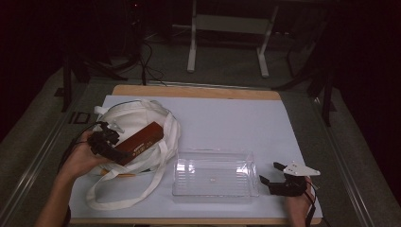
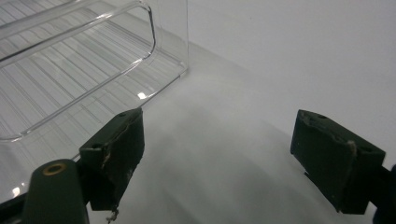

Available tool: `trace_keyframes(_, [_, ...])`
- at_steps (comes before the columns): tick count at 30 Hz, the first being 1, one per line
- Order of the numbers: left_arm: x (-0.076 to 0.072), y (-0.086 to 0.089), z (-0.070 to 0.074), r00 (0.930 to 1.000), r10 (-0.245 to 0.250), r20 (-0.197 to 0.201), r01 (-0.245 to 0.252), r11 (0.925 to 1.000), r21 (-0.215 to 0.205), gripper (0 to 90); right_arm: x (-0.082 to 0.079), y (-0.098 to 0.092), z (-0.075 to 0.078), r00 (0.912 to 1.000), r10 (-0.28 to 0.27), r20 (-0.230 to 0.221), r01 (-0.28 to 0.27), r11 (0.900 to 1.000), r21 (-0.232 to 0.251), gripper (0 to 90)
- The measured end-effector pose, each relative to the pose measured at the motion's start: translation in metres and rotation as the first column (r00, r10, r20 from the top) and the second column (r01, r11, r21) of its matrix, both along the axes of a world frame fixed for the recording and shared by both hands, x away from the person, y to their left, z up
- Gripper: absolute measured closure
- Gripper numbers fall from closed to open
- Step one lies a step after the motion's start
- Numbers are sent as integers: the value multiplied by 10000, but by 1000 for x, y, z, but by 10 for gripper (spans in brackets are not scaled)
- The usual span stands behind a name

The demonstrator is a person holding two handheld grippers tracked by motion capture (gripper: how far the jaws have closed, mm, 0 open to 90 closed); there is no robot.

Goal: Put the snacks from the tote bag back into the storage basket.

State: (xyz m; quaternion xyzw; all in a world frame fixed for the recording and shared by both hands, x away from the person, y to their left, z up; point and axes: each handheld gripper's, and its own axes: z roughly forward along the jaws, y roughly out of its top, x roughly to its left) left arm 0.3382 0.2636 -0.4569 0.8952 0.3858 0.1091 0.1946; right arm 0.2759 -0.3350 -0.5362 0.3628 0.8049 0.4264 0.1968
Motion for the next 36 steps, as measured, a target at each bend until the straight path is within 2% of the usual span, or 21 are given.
trace_keyframes(4, [3, 1, -1, 9996, 3, -271, -1, 10000, 63, 286, 0, 0, 0, 10000, 7, -11, -7, 10000, 9, 175])
trace_keyframes(9, [9, 2, -3, 9967, -154, -802, 152, 9999, -20, 313, 0, 0, 0, 10000, 16, -16, -16, 10000, -6, 175])
trace_keyframes(13, [12, 0, -5, 9931, -256, -1147, 269, 9996, 97, 331, 0, 0, 0, 10000, 10, -30, -10, 10000, 1, 175])
trace_keyframes(17, [14, -2, -6, 9907, -286, -1328, 324, 9991, 263, 336, 0, 0, 0, 10000, 22, -29, -22, 10000, -19, 175])
trace_keyframes(22, [17, -8, -9, 9849, -386, -1688, 516, 9960, 731, 346, 1, 0, 0, 10000, 31, -38, -31, 10000, -32, 175])
trace_keyframes(30, [23, -15, -17, 9743, -446, -2206, 686, 9924, 1023, 375, 1, 0, 0, 10000, 42, -61, -42, 10000, -30, 175])
trace_keyframes(36, [25, -19, -27, 9626, -432, -2674, 798, 9886, 1276, 374, 1, 0, 0, 10000, 38, -75, -39, 10000, -31, 174])
